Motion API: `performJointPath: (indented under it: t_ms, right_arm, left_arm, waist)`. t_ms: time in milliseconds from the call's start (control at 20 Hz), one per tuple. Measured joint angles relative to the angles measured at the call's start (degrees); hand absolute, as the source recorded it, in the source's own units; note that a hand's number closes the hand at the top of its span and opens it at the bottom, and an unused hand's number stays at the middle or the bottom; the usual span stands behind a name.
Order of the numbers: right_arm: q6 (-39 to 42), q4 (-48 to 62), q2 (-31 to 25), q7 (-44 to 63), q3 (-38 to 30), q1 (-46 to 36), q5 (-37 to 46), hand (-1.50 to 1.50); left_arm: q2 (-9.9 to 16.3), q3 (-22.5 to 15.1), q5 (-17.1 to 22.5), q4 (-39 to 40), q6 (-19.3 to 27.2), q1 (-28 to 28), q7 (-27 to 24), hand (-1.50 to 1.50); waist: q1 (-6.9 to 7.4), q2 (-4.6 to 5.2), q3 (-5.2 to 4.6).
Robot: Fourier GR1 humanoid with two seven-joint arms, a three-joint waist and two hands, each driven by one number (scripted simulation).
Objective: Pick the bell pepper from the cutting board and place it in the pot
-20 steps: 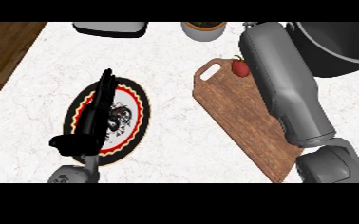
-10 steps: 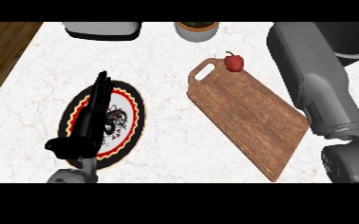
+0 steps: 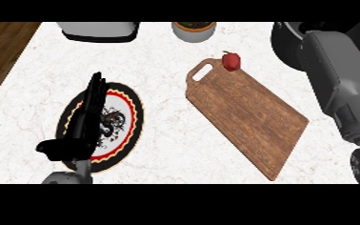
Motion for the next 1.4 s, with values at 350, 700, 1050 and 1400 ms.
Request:
performJointPath:
  t_ms: [350,700,1050,1400]
  right_arm:
    - [-1.3,4.0,-3.0,-6.0,-4.8,2.3,-5.8,1.5]
    - [1.3,6.1,-6.0,-4.9,-10.3,4.4,-11.8,-1.5]
    - [-3.1,3.5,-6.4,-15.3,-15.5,7.6,-18.6,-1.5]
    - [-17.3,-4.8,-2.6,-32.1,-23.1,10.2,-30.4,-1.5]
  left_arm:
    - [0.3,0.8,0.6,-0.1,-0.9,-0.4,0.0,0.0]
    - [-0.6,0.4,-0.1,1.1,-0.6,-0.8,-0.9,0.0]
    - [-0.6,0.6,-0.3,1.3,-0.8,-0.7,-1.0,0.0]
    - [-0.9,0.4,-0.6,0.2,-0.2,0.5,-0.6,0.0]
  waist:
    - [0.37,-0.11,-0.25]
    - [0.44,-0.64,-0.86]
    - [0.08,-0.75,-0.99]
    - [-0.69,-0.63,-0.16]
